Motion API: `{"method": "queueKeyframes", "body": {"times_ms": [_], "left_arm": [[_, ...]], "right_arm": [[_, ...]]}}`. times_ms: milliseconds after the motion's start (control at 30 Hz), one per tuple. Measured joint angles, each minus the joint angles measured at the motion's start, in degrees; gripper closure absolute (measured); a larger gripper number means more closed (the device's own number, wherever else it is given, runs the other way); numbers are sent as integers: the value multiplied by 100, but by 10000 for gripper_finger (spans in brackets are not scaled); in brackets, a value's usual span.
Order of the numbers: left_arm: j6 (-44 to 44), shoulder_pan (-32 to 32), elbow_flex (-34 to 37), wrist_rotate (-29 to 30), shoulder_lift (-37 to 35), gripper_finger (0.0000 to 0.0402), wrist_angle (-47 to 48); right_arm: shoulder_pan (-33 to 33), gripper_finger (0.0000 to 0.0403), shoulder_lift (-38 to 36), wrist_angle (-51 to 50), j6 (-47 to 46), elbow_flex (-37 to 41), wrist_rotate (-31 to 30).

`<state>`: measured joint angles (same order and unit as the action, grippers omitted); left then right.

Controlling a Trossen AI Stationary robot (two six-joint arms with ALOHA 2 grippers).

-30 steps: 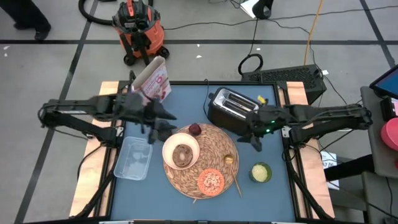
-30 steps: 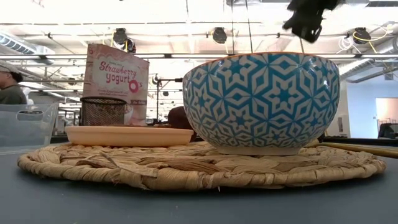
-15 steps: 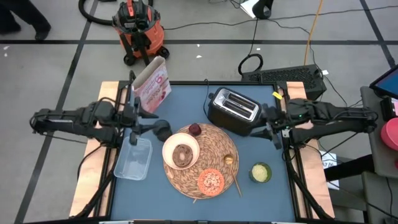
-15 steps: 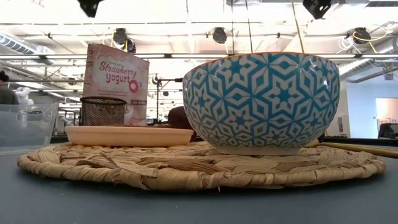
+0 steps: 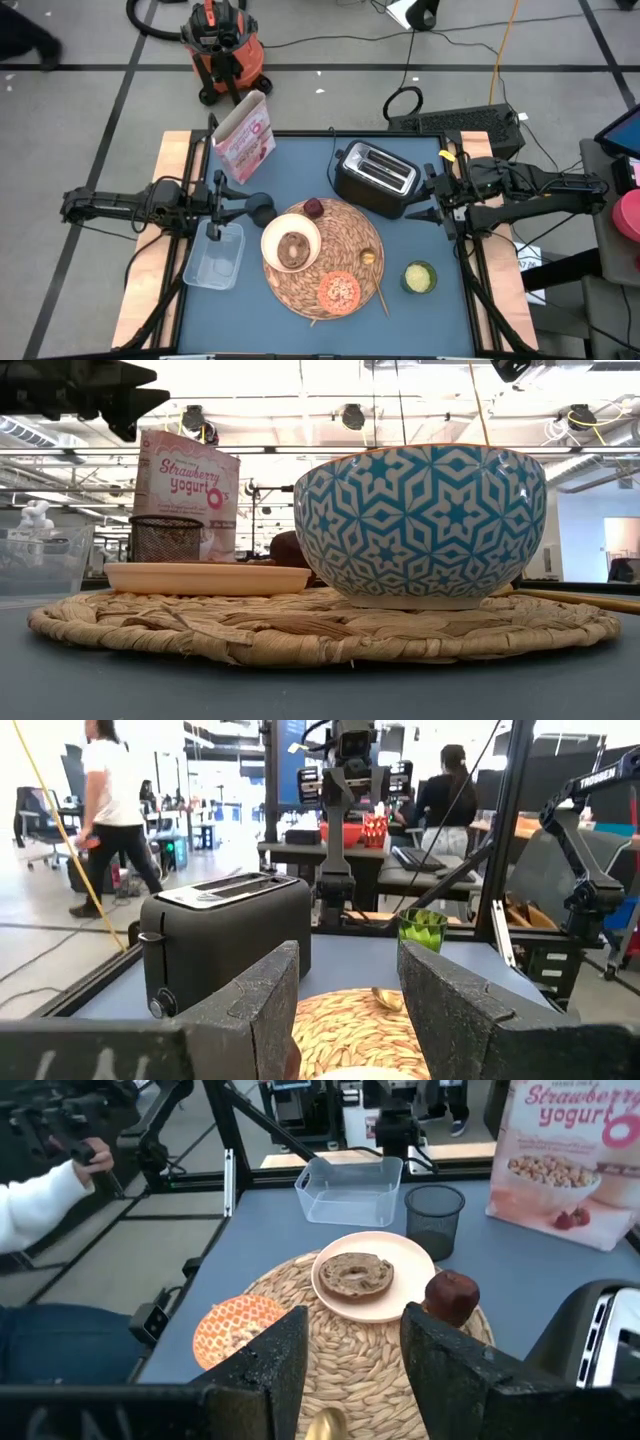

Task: Arrange a breakfast setting
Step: Return to Home Position

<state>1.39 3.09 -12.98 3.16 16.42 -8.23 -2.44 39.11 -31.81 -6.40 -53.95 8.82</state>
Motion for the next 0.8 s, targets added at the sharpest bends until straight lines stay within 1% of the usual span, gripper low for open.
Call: {"method": "queueKeyframes", "body": {"times_ms": [133,267,467,600,800], "left_arm": [[-6,0,406,0,-261,222,-331],[-9,0,775,0,-474,222,-715],[-28,-2,1134,0,-769,222,-987],[-23,-2,1247,1,-911,222,-931],[-131,-2,1247,2,-913,222,-1008]], "right_arm": [[0,250,-95,-16,283,0,20],[0,250,-313,-34,305,0,20],[0,252,-737,-151,305,0,22],[0,268,-968,-147,305,-2,24],[0,307,-1143,-175,496,-2,24]]}}
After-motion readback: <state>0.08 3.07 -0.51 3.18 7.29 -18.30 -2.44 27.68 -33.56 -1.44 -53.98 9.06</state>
